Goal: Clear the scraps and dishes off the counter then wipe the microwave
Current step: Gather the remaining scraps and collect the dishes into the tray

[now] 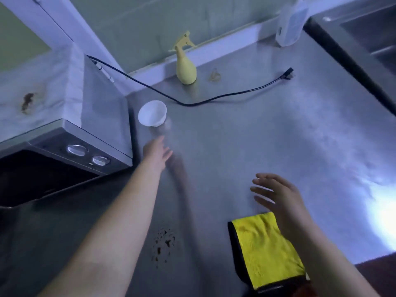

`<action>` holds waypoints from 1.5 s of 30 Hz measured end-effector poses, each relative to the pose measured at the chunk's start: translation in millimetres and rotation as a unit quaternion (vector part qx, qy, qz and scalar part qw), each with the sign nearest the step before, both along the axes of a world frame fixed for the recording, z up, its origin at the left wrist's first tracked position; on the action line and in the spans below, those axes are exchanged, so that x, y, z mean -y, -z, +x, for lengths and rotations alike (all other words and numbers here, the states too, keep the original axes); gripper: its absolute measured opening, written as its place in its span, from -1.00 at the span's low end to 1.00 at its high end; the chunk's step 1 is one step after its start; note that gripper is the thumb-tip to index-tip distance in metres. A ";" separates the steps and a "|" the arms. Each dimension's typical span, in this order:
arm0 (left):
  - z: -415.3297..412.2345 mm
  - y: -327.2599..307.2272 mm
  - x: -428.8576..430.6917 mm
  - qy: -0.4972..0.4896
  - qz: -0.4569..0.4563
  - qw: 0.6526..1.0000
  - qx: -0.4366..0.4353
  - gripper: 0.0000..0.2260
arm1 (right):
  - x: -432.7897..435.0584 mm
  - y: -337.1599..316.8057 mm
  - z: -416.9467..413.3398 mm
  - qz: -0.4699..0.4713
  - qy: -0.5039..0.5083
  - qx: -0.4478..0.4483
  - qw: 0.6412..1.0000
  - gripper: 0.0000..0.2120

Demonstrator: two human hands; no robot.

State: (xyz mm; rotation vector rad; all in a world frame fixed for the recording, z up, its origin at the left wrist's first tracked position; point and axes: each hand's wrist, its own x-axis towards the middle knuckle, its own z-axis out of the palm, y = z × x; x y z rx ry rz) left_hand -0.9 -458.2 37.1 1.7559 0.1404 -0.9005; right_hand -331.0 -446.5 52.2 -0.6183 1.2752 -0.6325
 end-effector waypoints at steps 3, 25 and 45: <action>17.5 8.0 29.2 -0.067 0.005 0.997 -0.032 -0.62 | 42.8 12.4 -0.3 0.003 -0.027 -0.010 1.000 -0.82; -32.8 -37.4 -89.4 -0.064 -0.112 0.991 0.024 -0.96 | -6.5 -15.0 39.8 -0.029 -0.154 -0.033 0.987 -0.81; -68.3 -94.3 -630.4 -0.159 -0.257 0.953 0.033 -0.81 | -436.7 -111.4 214.0 -0.225 -0.545 -0.005 0.807 -0.34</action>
